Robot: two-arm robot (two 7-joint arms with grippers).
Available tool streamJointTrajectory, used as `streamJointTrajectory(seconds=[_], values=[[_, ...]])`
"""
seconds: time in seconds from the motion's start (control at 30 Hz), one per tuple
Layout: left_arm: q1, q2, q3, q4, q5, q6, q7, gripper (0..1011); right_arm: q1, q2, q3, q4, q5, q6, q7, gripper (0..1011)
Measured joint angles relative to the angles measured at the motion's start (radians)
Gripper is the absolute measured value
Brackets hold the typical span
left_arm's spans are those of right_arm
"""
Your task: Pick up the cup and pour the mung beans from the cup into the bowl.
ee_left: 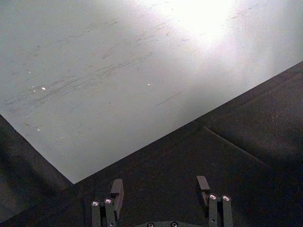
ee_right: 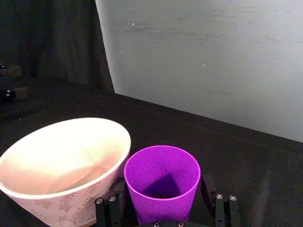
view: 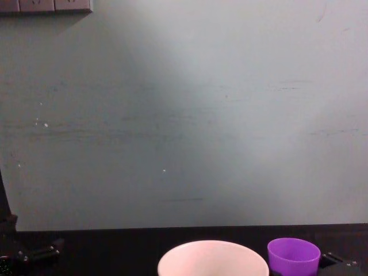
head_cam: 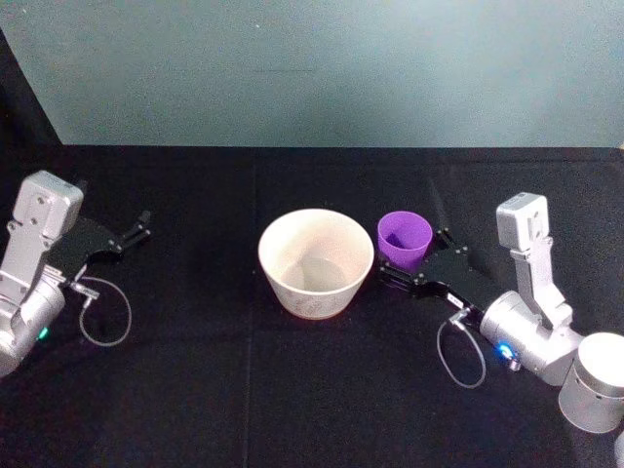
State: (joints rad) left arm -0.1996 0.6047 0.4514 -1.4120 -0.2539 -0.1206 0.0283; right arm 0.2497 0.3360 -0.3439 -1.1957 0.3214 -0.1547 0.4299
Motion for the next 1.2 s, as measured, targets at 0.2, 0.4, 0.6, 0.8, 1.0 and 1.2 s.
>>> streamJointTrajectory(seconds=[0.2,0.4,0.6,0.8,1.0,1.2], values=[[0.000,0.000,0.000,0.000,0.000,0.000,0.000,1000,0.005,-0.009,0.005,0.012,-0.013,0.000,0.009,955],[0.000,0.000,0.000,0.000,0.000,0.000,0.000,1000,0.006,-0.016,0.013,0.022,-0.015,0.000,0.014,820],[0.000,0.000,0.000,0.000,0.000,0.000,0.000,1000,-0.001,-0.017,0.022,0.017,-0.015,-0.001,0.017,732],[0.000,0.000,0.000,0.000,0.000,0.000,0.000,1000,-0.035,-0.007,0.039,-0.042,-0.015,0.002,0.005,713],[0.000,0.000,0.000,0.000,0.000,0.000,0.000,1000,-0.070,0.016,0.056,-0.143,-0.022,0.061,-0.028,713],[0.000,0.000,0.000,0.000,0.000,0.000,0.000,1000,-0.091,0.038,0.070,-0.245,-0.025,0.128,-0.051,713]])
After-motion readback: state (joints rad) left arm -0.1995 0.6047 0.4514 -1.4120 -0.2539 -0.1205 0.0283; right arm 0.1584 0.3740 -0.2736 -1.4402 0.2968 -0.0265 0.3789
